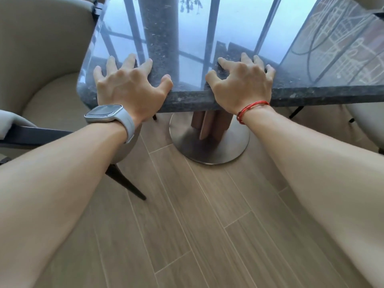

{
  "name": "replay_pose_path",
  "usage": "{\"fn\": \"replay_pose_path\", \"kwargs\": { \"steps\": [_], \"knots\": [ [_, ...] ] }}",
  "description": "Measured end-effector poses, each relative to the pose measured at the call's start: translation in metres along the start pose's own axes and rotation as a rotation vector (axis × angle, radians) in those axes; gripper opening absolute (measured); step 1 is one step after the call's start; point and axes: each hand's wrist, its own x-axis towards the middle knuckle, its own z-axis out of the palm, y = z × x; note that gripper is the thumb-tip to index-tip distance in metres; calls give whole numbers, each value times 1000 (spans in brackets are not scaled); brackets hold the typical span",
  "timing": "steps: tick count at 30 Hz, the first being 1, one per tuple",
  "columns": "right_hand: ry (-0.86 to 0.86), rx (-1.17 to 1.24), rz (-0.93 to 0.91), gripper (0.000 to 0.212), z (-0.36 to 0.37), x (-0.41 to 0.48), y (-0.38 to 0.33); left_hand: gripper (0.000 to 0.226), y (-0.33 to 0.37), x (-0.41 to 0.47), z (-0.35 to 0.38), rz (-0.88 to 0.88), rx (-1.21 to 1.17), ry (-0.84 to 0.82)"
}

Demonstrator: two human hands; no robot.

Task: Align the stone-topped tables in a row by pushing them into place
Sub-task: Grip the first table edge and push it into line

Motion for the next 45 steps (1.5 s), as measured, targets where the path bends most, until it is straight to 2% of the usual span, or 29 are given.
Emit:
{"fn": "replay_pose_path", "kwargs": {
  "steps": [15,34,45],
  "knots": [
    [-41,-16,-16,58,4,9,-15,66,-16,18,8,30,-25,27],
    [-14,25,-57,60,15,21,-31,64,-32,37,16,24,-75,24],
    [9,52,-68,44,23,31,-45,56,-45,52,20,37,-82,35]
  ]
}}
